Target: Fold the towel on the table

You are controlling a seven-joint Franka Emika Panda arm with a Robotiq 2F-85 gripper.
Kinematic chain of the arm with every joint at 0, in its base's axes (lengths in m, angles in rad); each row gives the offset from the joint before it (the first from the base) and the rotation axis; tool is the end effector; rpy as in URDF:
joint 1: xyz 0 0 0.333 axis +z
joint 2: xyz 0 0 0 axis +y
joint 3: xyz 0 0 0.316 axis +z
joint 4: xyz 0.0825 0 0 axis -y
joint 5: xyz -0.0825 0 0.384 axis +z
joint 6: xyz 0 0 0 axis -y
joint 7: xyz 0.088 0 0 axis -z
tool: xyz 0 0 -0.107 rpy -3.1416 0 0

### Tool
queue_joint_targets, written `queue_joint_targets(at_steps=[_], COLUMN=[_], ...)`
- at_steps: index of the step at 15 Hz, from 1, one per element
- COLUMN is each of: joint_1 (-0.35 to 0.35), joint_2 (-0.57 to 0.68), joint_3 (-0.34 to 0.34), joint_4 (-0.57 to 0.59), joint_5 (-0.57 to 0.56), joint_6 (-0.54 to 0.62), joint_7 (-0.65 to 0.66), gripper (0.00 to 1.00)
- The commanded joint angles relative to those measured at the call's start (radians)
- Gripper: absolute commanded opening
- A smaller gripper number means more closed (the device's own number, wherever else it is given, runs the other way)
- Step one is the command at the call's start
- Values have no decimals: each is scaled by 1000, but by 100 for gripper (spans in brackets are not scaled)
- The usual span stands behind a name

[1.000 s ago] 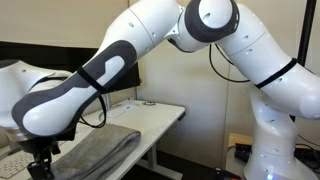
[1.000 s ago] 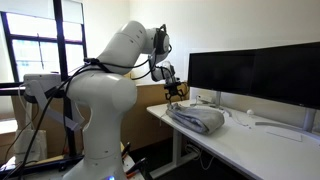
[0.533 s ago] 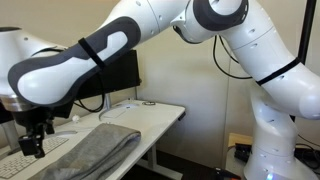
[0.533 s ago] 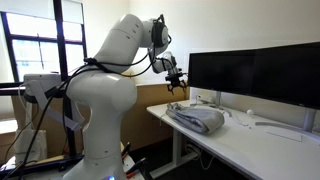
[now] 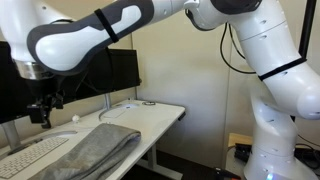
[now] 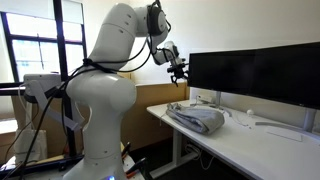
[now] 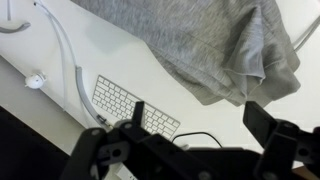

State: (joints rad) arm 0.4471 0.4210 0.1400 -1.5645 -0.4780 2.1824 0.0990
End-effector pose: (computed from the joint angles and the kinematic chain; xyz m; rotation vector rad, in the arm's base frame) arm 0.5977 0.3606 0.4260 2.6594 0.9820 0.4460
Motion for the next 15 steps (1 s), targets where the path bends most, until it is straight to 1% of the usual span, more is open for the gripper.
queue_joint_targets(at_steps=[1,3,8,11,15], joint_1=[-46,-69,-132,-169,-208], joint_2=[-129,-177,-293,-367,-443], joint_3=[4,5,8,3,2], joint_4=[-142,-185,-287,-364,-442], joint_5=[28,37,129,159,155], joint_6=[46,52,39,46,44], joint_7=[45,67,99,127,173], gripper=[100,100,100,100,100])
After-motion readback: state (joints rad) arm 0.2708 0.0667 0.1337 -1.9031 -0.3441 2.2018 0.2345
